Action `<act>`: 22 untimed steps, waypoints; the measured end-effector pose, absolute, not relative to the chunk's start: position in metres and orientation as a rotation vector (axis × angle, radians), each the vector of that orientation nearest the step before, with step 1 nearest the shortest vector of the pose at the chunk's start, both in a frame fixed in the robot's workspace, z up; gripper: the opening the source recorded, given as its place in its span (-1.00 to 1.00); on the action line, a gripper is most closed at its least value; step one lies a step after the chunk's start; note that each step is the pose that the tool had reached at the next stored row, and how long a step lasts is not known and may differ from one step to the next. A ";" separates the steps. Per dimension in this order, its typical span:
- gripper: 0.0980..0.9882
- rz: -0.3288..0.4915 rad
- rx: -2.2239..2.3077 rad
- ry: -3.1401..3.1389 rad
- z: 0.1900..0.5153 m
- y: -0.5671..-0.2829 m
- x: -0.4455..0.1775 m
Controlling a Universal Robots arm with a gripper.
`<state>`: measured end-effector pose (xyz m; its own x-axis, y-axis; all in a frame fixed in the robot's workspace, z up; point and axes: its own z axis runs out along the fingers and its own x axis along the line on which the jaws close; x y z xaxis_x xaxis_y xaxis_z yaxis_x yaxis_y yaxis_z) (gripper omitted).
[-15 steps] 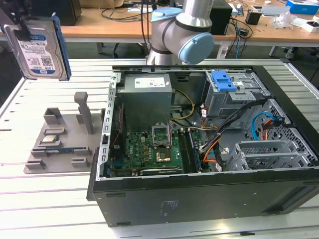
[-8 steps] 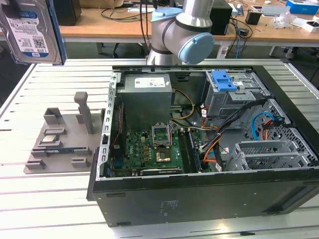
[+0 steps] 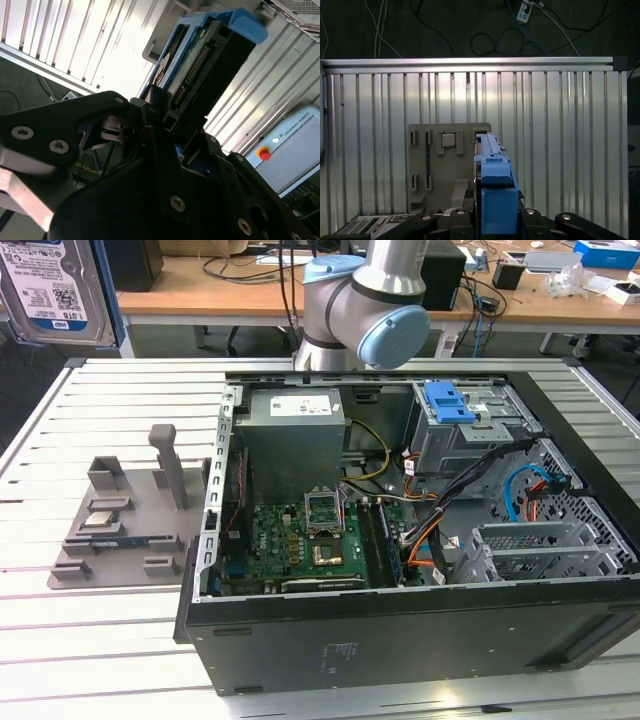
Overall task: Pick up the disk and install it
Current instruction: 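Pick up the disk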
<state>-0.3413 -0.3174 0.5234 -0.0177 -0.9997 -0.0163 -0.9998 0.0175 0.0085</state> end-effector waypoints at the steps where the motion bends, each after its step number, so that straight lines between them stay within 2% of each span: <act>1: -0.40 0.027 -2.198 2.237 0.523 -0.317 -0.341; 7: -0.40 0.027 -2.198 2.237 0.524 -0.317 -0.338; 22: -0.40 0.027 -2.198 2.237 0.524 -0.317 -0.273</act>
<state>-0.2734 -0.3173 0.5236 -0.0178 -0.9997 -0.0160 -0.9998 0.0177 0.0088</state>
